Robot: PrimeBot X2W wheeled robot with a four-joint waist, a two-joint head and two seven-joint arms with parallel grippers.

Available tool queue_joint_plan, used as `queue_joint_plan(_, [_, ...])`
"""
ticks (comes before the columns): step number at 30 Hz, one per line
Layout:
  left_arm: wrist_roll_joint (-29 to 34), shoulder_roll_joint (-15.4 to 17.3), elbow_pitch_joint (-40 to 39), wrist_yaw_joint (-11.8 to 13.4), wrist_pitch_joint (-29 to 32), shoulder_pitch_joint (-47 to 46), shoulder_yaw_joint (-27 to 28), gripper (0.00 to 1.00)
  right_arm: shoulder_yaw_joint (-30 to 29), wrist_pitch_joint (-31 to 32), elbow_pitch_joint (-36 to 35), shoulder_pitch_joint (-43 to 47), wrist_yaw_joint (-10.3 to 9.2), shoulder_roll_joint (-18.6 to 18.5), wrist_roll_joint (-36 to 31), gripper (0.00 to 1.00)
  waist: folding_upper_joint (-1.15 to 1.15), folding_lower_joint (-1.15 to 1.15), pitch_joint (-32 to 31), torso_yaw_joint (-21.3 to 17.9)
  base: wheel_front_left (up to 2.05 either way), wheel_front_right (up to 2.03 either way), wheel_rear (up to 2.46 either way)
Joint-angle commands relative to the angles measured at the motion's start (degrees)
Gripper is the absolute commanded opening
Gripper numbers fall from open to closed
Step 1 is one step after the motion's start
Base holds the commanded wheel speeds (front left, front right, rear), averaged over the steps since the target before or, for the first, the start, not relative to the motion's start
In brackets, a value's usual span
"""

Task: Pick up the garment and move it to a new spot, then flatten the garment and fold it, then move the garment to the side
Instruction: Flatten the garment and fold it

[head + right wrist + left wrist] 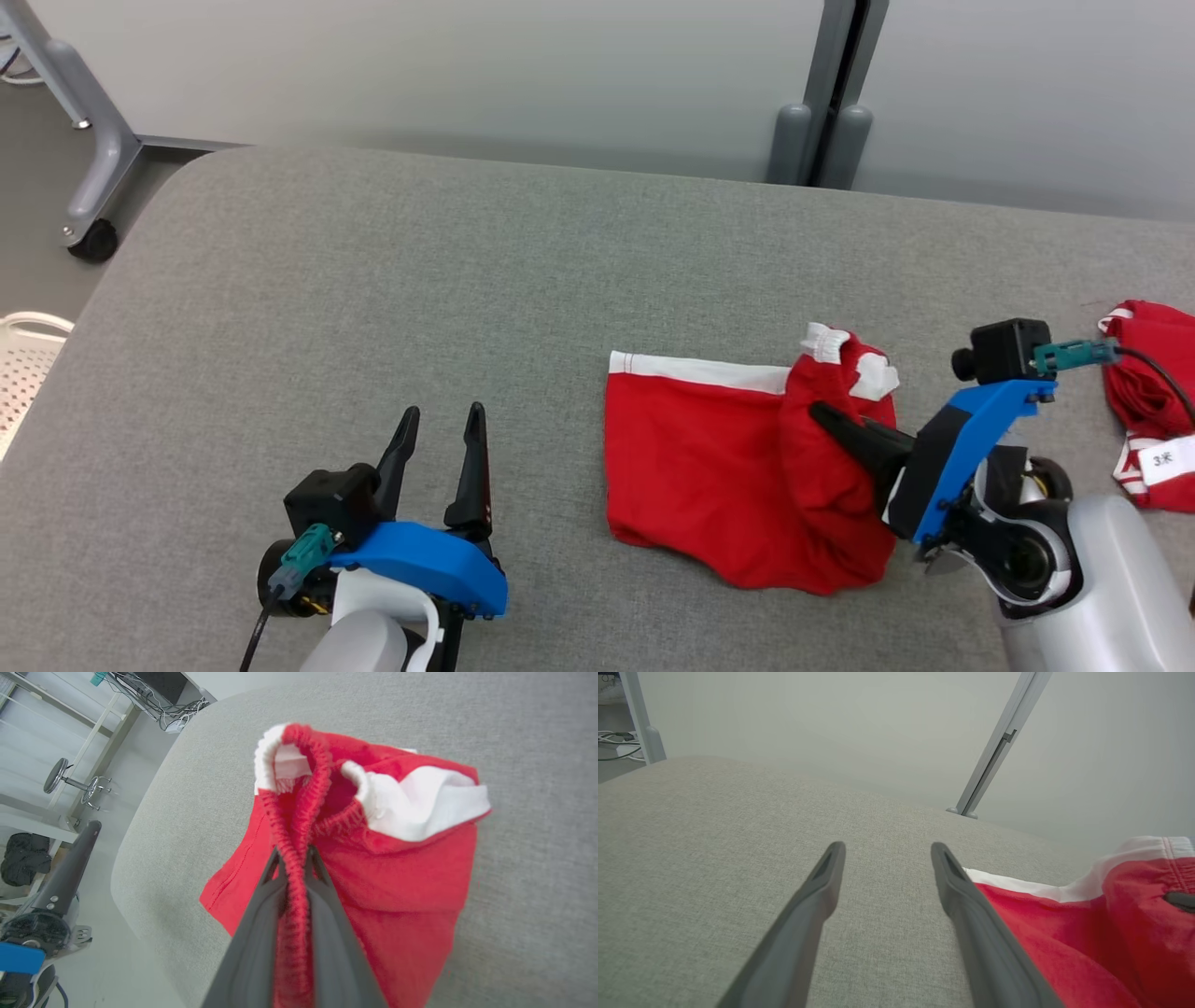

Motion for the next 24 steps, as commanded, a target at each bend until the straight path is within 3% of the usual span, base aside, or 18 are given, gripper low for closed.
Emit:
queue_joint_plan(1, [-0.1,0.1,-0.1,0.1,-0.1,-1.1,-0.2,1.0,0.5,-0.2,-0.4,-0.9,0.02,0.8,0.4,0.0,0.0,0.0,0.4,0.7,0.0,0.0,0.0])
queue_joint_plan(15, [-0.5,-1.5,1.0,-0.5,-1.2,-2.6,-0.6,1.0,6.2,-4.0,10.7,-7.6,0.02,3.9,-2.3,0.0,0.0,0.0,2.2,5.5,0.0,0.0,0.0])
queue_joint_plan(16, [-0.6,-1.5,1.1,-0.5,-1.3,-2.7,-0.6,1.0,6.4,-4.4,11.8,-8.2,0.02,3.9,-2.6,0.19,0.0,0.0,2.2,5.7,0.0,0.0,0.0])
queue_joint_plan(17, [-0.6,-1.7,1.3,-0.6,-1.4,-2.8,-0.7,1.0,6.6,-4.7,12.8,-8.7,0.02,3.9,-2.8,0.45,0.0,0.0,2.3,5.9,0.0,0.0,0.0])
queue_joint_plan(18, [-0.6,-1.8,1.4,-0.7,-1.5,-2.9,-0.7,1.0,7.1,-5.0,13.7,-9.3,0.02,4.0,-3.0,1.0,0.0,0.0,2.4,6.0,0.0,0.0,0.0])
queue_joint_plan(24, [-0.7,-2.4,2.2,-0.8,-1.9,-2.9,-0.7,1.0,12.2,-7.4,16.1,-12.0,0.02,3.9,0.9,1.0,0.0,0.0,2.4,6.3,0.0,0.0,0.0])
